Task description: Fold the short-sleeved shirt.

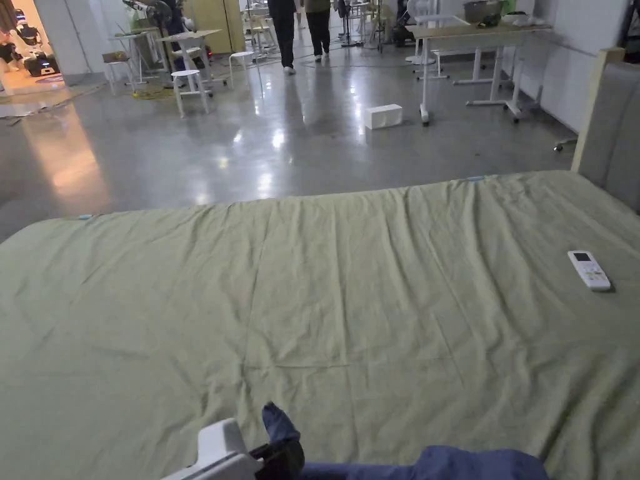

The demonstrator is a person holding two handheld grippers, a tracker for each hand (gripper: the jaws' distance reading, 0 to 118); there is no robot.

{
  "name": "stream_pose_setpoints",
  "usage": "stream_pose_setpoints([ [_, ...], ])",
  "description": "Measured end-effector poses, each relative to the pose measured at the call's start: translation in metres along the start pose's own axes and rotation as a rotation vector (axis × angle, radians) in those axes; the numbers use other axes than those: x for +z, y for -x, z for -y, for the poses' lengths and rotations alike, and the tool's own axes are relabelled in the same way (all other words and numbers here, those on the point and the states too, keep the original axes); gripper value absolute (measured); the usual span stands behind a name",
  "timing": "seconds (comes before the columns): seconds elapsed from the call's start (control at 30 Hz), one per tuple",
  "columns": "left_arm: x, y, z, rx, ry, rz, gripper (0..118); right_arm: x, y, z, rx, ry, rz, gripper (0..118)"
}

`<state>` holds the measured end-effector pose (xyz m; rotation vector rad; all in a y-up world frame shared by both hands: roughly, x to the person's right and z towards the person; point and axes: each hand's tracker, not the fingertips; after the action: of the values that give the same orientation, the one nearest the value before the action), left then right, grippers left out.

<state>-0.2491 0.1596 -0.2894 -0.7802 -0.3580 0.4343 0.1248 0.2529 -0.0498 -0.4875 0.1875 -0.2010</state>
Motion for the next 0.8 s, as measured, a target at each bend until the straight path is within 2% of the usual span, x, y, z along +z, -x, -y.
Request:
stream_pose_setpoints([
  [0.07, -0.023, -0.004, 0.013, 0.003, 0.024, -0.034, 59, 0.006, -0.003, 0.006, -0.026, 0.008, -0.036, 0],
  [0.1, -0.031, -0.004, 0.016, 0.013, 0.028, -0.027, 73, 0.008, -0.004, 0.01, -0.061, 0.016, -0.047, 0],
  [0.13, -0.032, -0.004, 0.017, 0.023, 0.037, -0.019, 78, 0.007, -0.006, 0.014, -0.099, 0.025, -0.048, 0],
  [0.17, -0.031, -0.004, 0.019, 0.032, 0.037, -0.005, 78, 0.006, -0.007, 0.016, -0.121, 0.031, -0.053, 0],
  [0.27, -0.003, -0.006, 0.009, 0.016, -0.004, 0.087, 79, -0.002, -0.013, 0.019, -0.13, 0.024, -0.054, 0],
  [0.3, 0.009, -0.004, 0.003, -0.009, -0.04, 0.088, 81, -0.005, -0.014, 0.019, -0.136, 0.026, -0.057, 0],
  [0.37, 0.033, 0.005, -0.009, -0.023, -0.134, 0.026, 93, -0.012, -0.016, 0.018, -0.151, 0.028, -0.073, 0],
  [0.4, 0.042, 0.007, -0.015, 0.002, -0.167, -0.007, 93, -0.015, -0.016, 0.018, -0.159, 0.027, -0.085, 0],
  [0.43, 0.049, 0.015, -0.019, 0.053, -0.173, -0.028, 91, -0.017, -0.017, 0.019, -0.169, 0.029, -0.098, 0],
  [0.47, 0.051, 0.025, -0.022, 0.117, -0.162, -0.017, 82, -0.02, -0.017, 0.02, -0.18, 0.037, -0.108, 0],
  [0.5, 0.048, 0.032, -0.021, 0.174, -0.128, 0.033, 64, -0.022, -0.017, 0.021, -0.187, 0.045, -0.11, 0],
  [0.53, 0.041, 0.037, -0.019, 0.212, -0.109, 0.072, 23, -0.023, -0.017, 0.022, -0.19, 0.052, -0.111, 0],
  [0.57, 0.033, 0.037, -0.013, 0.226, -0.093, 0.077, 6, -0.023, -0.016, 0.023, -0.19, 0.056, -0.109, 0],
  [0.63, 0.008, 0.031, 0.002, 0.208, -0.059, 0.027, 6, -0.02, -0.015, 0.027, -0.187, 0.066, -0.101, 0],
  [0.7, -0.029, 0.027, 0.022, 0.236, 0.088, 0.125, 6, -0.014, -0.015, 0.029, -0.183, 0.073, -0.085, 0],
  [0.73, -0.046, 0.021, 0.034, 0.249, 0.167, 0.116, 6, -0.011, -0.016, 0.03, -0.181, 0.076, -0.077, 0],
  [0.8, -0.073, 0.004, 0.056, 0.133, 0.308, 0.033, 4, -0.003, -0.019, 0.03, -0.168, 0.08, -0.053, 0],
])
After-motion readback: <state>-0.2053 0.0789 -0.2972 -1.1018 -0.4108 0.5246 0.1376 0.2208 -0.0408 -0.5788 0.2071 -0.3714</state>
